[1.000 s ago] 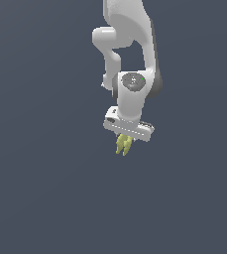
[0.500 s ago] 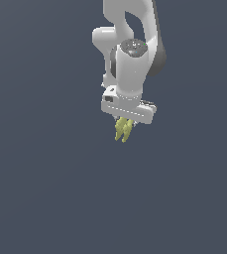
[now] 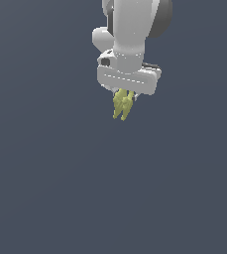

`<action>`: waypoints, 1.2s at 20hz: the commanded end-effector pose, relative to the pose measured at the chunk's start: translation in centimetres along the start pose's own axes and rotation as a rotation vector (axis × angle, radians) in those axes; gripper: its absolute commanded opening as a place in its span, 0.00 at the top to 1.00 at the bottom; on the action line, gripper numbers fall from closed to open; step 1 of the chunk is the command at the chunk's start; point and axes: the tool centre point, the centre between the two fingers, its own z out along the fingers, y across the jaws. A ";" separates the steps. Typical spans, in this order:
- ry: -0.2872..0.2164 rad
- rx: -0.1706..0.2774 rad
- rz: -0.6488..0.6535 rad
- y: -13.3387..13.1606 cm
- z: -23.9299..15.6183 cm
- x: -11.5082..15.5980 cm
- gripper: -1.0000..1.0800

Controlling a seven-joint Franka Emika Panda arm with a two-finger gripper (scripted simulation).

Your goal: Pick up the object and move it to a goal position.

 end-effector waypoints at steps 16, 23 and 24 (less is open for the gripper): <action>0.000 0.000 0.000 3.0 -16.7 -4.4 1.00; 0.000 0.000 0.000 3.5 -19.8 -5.0 1.00; 0.000 0.000 0.000 3.5 -20.1 -5.0 1.00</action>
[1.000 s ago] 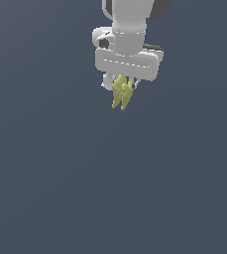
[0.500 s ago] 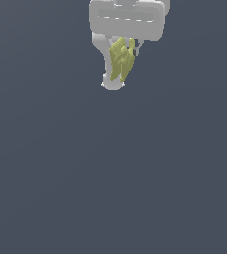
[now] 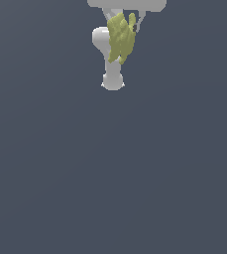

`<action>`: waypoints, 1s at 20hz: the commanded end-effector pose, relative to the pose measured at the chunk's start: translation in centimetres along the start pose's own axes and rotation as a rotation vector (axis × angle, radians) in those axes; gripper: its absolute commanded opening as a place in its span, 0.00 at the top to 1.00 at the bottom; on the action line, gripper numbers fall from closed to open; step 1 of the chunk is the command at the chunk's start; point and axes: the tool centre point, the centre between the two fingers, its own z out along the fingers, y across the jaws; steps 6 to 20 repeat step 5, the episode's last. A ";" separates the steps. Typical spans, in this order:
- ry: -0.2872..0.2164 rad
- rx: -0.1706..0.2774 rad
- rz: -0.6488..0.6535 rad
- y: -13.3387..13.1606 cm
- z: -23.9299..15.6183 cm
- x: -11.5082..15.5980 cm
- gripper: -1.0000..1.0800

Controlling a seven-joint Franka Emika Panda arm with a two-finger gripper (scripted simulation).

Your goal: Pick up the object and move it to a goal position.

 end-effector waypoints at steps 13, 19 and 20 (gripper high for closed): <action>-0.001 0.000 0.000 0.1 -1.0 -0.1 1.00; -0.001 0.000 0.000 0.1 -1.0 -0.1 1.00; -0.001 0.000 0.000 0.1 -1.0 -0.1 1.00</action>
